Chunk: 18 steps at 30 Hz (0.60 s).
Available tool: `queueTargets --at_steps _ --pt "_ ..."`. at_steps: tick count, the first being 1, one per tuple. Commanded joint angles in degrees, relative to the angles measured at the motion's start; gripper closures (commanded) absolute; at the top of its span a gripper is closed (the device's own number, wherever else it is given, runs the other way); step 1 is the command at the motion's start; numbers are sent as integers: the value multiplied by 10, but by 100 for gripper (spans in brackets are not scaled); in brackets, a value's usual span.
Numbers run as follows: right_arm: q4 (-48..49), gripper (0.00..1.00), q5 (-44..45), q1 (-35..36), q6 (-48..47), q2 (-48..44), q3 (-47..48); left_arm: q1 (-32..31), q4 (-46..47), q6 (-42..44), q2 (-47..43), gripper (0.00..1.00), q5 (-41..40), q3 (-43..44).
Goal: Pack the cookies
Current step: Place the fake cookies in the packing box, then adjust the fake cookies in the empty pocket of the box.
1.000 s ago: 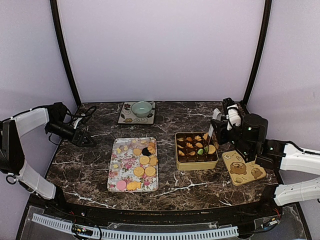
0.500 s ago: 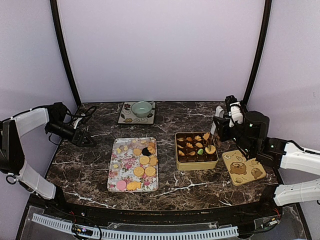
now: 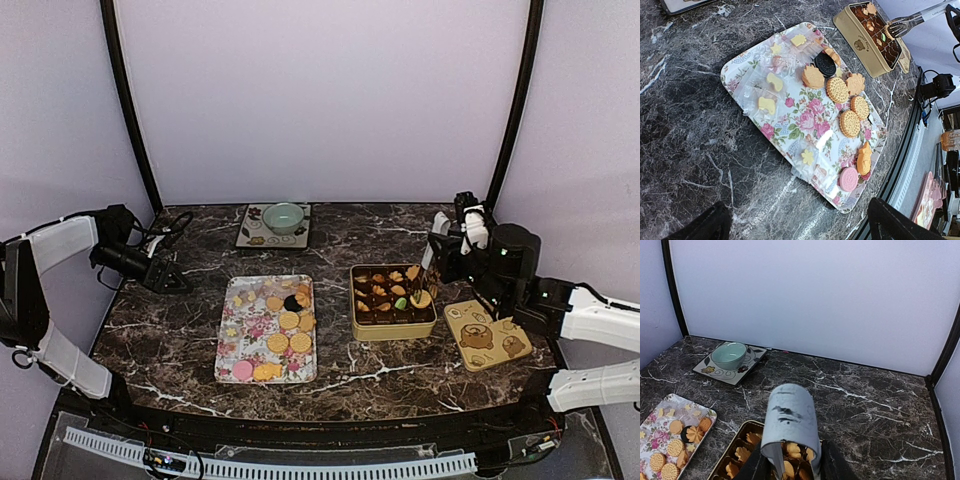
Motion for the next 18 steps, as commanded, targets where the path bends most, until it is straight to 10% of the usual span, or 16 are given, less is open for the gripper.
queueTargets --at_steps 1,18 --pt "13 74 -28 -2 14 -20 13 -1 -11 6 -7 2 7 3" --pt "-15 78 -39 -2 -3 -27 35 -1 -11 5 -10 2 9 4"
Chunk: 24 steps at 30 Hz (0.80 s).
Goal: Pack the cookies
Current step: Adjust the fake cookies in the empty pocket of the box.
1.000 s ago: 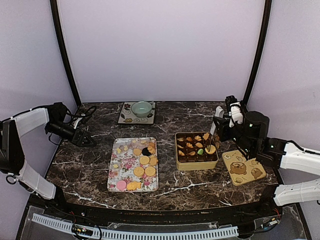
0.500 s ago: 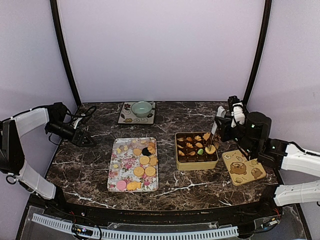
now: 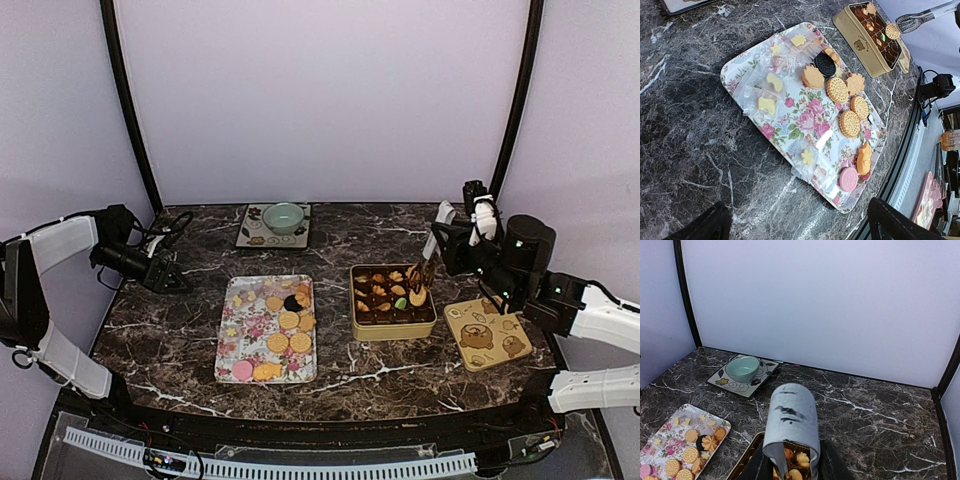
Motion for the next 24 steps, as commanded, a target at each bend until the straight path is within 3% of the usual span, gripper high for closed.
queueTargets --at_steps 1,20,24 --pt "7 78 -3 0 -3 8 9 -1 -11 5 -10 2 9 5" --pt "-22 84 -1 0 -94 45 43 -1 -11 0 -10 2 10 10" --pt "-32 81 3 0 -83 54 60 -1 -11 0 -13 2 10 8"
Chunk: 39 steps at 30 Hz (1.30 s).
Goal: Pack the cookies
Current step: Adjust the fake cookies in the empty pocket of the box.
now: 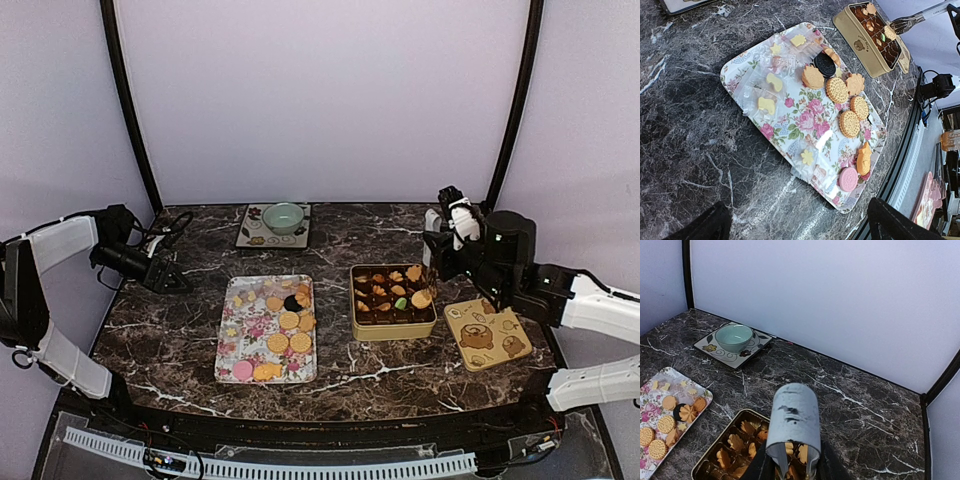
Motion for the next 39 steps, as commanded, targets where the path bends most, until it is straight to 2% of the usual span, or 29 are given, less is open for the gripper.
queueTargets --at_steps 1,2,7,14,39 --pt "14 73 0 -1 12 0 35 -1 -11 1 -13 2 9 7" --pt "12 70 1 -5 25 -3 36 -1 -11 1 -14 2 8 6" --pt "23 64 -19 -20 95 -28 5 -1 -7 0 -10 2 12 5" --pt "51 64 -6 -27 143 -41 -41 -1 -9 4 -10 2 12 5" --pt "44 67 49 -35 128 -69 -52 -1 -10 6 -8 2 13 2"
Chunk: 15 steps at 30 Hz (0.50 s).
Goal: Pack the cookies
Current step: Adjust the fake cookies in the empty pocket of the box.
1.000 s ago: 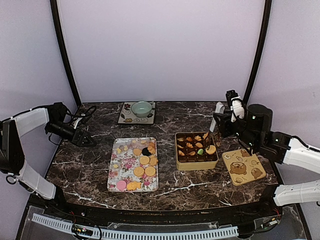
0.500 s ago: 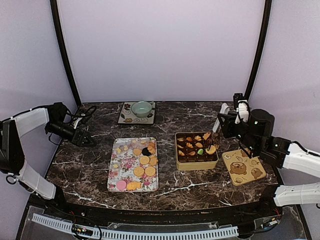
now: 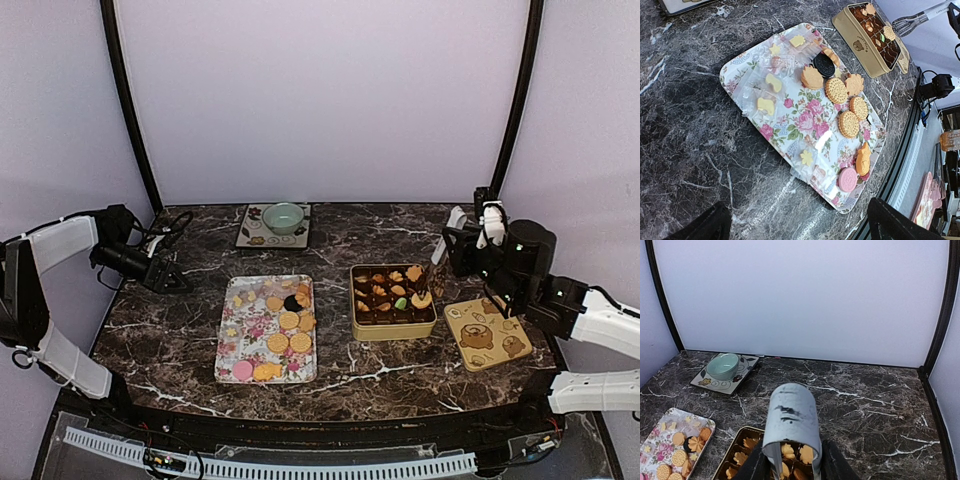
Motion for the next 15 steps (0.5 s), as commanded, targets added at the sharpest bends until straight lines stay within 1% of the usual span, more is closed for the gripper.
queueTargets --at_steps 1,9,15 --pt "19 67 18 -4 7 2 -5 -1 -10 7 -9 2 11 2" --pt "41 68 7 -5 45 9 -34 -1 -12 10 -9 2 9 3" --pt "53 74 2 -5 50 -5 -38 -1 -14 9 -9 2 10 6"
